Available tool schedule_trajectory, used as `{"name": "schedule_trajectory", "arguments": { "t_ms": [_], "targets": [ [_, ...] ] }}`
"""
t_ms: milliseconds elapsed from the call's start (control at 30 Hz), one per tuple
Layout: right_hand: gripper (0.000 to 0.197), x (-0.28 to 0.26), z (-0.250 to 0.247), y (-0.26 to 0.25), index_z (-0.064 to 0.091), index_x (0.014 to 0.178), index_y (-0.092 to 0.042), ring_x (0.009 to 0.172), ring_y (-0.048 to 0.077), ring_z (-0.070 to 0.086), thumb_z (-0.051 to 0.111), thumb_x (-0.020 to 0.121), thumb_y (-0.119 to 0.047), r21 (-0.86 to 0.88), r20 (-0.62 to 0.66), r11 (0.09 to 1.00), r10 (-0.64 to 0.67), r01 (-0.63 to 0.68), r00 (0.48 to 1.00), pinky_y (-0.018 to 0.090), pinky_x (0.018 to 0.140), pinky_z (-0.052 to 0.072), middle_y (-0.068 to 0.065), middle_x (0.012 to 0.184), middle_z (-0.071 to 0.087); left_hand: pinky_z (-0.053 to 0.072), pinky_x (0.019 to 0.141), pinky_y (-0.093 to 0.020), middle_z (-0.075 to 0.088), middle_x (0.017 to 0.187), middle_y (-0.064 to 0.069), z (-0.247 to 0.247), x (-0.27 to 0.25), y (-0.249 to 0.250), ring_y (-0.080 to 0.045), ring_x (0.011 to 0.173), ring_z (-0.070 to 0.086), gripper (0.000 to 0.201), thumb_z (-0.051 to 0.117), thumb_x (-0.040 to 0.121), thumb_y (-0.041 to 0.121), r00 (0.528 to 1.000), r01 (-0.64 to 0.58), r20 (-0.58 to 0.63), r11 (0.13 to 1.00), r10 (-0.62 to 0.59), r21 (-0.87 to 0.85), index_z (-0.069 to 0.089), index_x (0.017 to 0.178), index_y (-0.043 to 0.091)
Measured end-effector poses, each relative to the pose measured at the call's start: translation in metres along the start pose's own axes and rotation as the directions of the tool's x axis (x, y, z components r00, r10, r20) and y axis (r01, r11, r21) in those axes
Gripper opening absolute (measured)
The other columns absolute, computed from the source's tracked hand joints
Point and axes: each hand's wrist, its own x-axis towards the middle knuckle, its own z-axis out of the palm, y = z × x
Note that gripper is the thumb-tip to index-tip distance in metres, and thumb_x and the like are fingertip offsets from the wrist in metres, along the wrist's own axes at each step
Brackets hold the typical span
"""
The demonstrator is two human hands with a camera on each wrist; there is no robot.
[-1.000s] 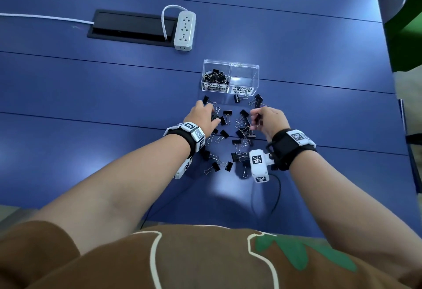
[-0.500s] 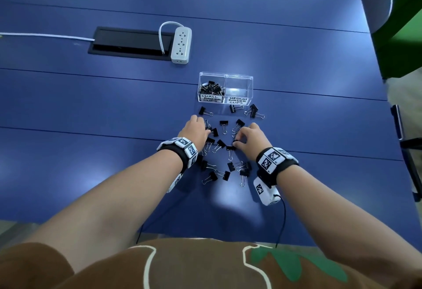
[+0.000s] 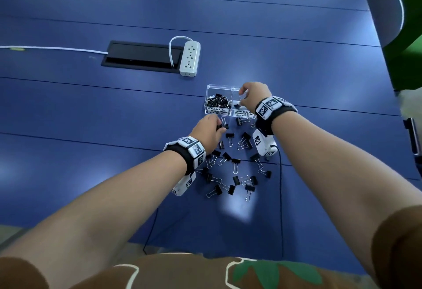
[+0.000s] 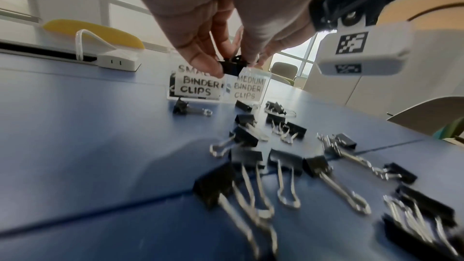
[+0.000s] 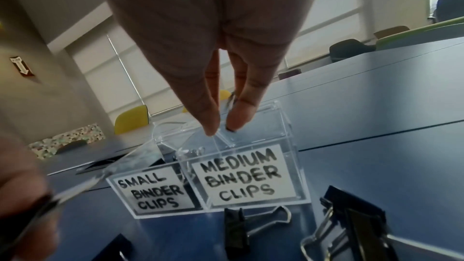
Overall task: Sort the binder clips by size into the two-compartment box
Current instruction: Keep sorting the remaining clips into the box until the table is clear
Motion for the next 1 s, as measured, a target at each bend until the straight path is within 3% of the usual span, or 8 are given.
{"name": "schedule_trajectory", "arguments": {
  "t_ms": [133,267,367,467,567,733,833,1000],
  "targets": [
    [0.029,0.000,0.002,0.005,0.065,0.105,-0.018,0.101,0.028,0.061,0.057,0.082,-0.002,0.035,-0.035,0.999,-0.006,0.007,0.999,0.027,0.074,0.048,0.011,0.124,0.057,0.043,0.084,-0.034,0.055,0.111,-0.010,-0.013,0.020,0.018,-0.026,0.097,0.053,0.022,0.055,0.093,0.025,0.997,-0.068,-0.033,0.998,0.068,0.010,0.053,0.105,0.006],
    [0.024,-0.013,-0.001,0.031,0.067,0.096,-0.016,0.097,0.025,0.057,0.051,0.081,-0.006,0.155,-0.174,0.988,0.028,-0.001,0.984,0.024,0.077,0.039,0.012,0.114,0.060,0.044,0.089,-0.035,0.057,0.112,-0.011,-0.019,0.053,0.037,-0.027,0.102,0.054,0.022,0.059,0.091,0.024,0.990,-0.137,-0.027,0.989,0.139,0.055,0.054,0.104,0.008],
    [0.021,-0.024,0.002,0.063,0.065,0.093,-0.016,0.095,0.026,0.057,0.048,0.082,-0.010,0.148,-0.180,0.984,0.126,-0.100,0.975,0.027,0.080,0.042,0.012,0.112,0.061,0.044,0.089,-0.036,0.057,0.111,-0.014,-0.018,0.077,0.051,-0.029,0.102,0.055,0.023,0.060,0.090,0.025,0.982,-0.185,-0.007,0.977,0.186,0.106,0.055,0.104,0.007],
    [0.030,-0.035,0.019,0.087,0.060,0.114,-0.014,0.119,0.030,0.048,0.053,0.084,-0.012,0.062,-0.047,0.983,0.177,-0.174,0.983,0.037,0.096,0.044,0.011,0.129,0.050,0.043,0.087,-0.036,0.056,0.113,-0.015,-0.011,0.092,0.062,-0.030,0.103,0.054,0.025,0.060,0.090,0.024,0.978,-0.209,0.016,0.964,0.210,0.164,0.055,0.107,0.006],
    [0.048,-0.046,0.036,0.093,0.048,0.133,-0.020,0.130,0.029,0.034,0.058,0.086,-0.016,0.041,0.034,0.993,0.112,-0.113,0.993,0.041,0.104,0.038,0.006,0.139,0.041,0.046,0.090,-0.041,0.055,0.115,-0.015,-0.001,0.097,0.066,-0.032,0.108,0.053,0.026,0.060,0.089,0.022,0.977,-0.213,0.048,0.953,0.207,0.217,0.054,0.109,0.006],
    [0.045,-0.053,0.053,0.096,0.052,0.127,-0.022,0.122,0.030,0.034,0.066,0.084,-0.026,0.062,-0.020,0.995,0.081,-0.080,0.996,0.039,0.098,0.040,0.006,0.130,0.042,0.044,0.097,-0.038,0.051,0.114,-0.012,0.016,0.074,0.056,-0.028,0.110,0.047,0.023,0.060,0.086,0.012,0.949,-0.298,-0.023,0.922,0.313,0.247,0.055,0.108,0.008],
    [0.035,-0.058,0.058,0.096,0.055,0.114,-0.015,0.115,0.032,0.039,0.068,0.082,-0.026,0.046,-0.034,0.997,0.067,-0.066,0.997,0.039,0.097,0.040,0.010,0.122,0.043,0.047,0.094,-0.041,0.053,0.111,-0.010,0.036,0.051,0.040,-0.026,0.106,0.051,0.018,0.056,0.086,0.008,0.946,-0.324,0.062,0.917,0.319,0.234,0.056,0.104,0.009],
    [0.027,-0.072,0.066,0.095,0.047,0.095,-0.016,0.087,0.026,0.049,0.068,0.080,-0.018,0.147,-0.023,0.988,0.038,-0.034,0.999,0.037,0.080,0.047,0.004,0.101,0.044,0.044,0.103,-0.044,0.038,0.143,-0.010,0.059,0.039,0.021,-0.028,0.130,0.040,0.052,0.050,0.090,0.002,0.957,-0.264,0.199,0.916,0.210,0.303,0.038,0.140,0.007]
  ]
}}
